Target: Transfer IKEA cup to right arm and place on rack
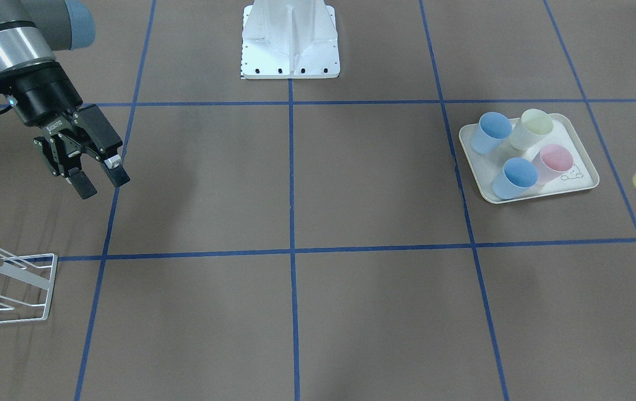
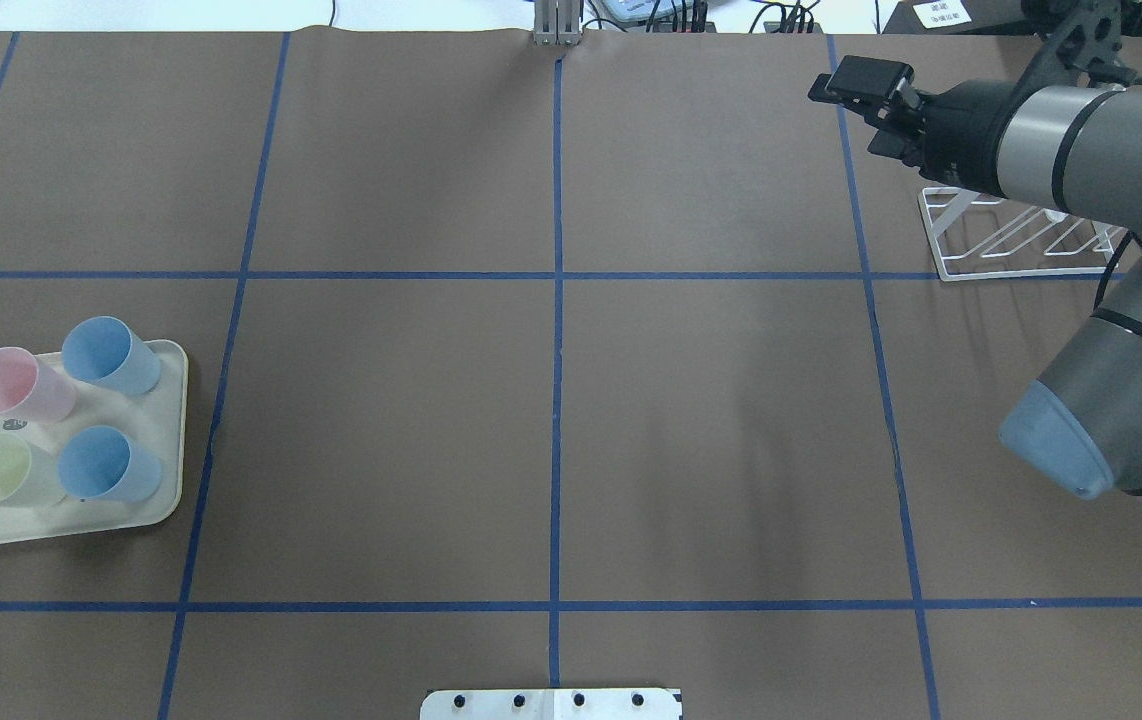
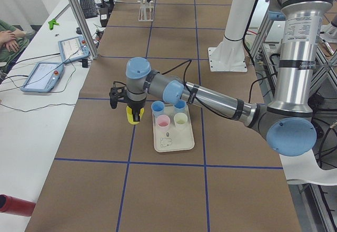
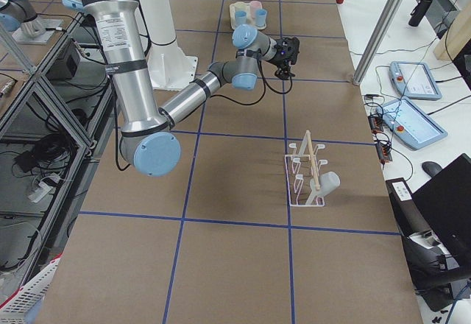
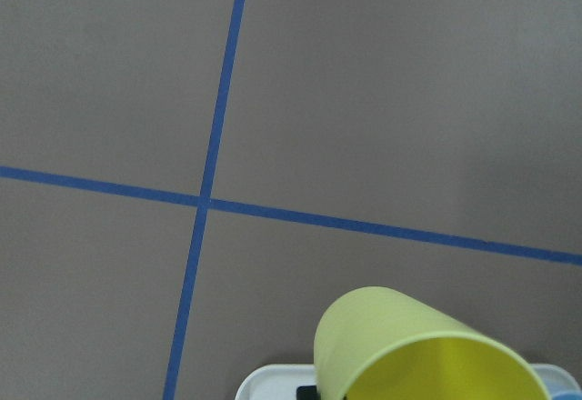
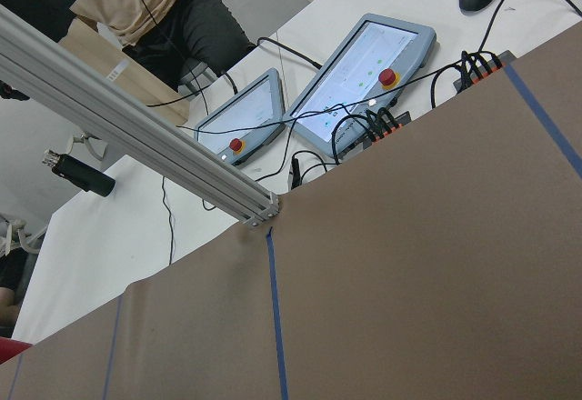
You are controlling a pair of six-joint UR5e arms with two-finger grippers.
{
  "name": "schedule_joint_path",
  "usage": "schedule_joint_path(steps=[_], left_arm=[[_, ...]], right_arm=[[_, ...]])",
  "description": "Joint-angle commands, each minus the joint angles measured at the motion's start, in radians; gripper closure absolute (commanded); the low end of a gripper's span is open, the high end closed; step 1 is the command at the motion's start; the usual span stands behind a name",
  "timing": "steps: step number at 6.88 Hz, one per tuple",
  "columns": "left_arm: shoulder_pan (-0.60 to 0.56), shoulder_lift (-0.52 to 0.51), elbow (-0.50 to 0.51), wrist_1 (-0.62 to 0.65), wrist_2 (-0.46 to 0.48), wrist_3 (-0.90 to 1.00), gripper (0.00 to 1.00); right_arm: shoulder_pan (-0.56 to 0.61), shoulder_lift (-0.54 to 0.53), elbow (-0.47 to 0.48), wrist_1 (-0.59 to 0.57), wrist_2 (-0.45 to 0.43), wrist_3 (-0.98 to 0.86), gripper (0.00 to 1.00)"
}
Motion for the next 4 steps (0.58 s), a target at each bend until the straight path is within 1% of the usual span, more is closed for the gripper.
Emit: schedule_joint_path(steps=[1, 2, 3, 4], left_arm=[[0.054, -0.101, -0.005, -0.097, 0.0, -0.363, 1.0], [0.118, -0.101, 0.019, -0.304, -0.002, -0.588, 1.0], [0.203, -0.104, 0.047, -0.502, 0.006, -0.817, 1.0], [0.269, -0.106, 0.068, -0.706, 0.009, -1.033, 1.0]], right_arm=[[-0.022, 0.001, -0.021, 0.071, -0.002, 0.039, 0.01], [-0.03, 0.011, -0.054, 0.155, -0.002, 0.094, 0.01], [-0.041, 0.036, -0.075, 0.192, -0.003, 0.143, 0.01], [-0.056, 0.065, -0.077, 0.193, -0.003, 0.2, 0.01]])
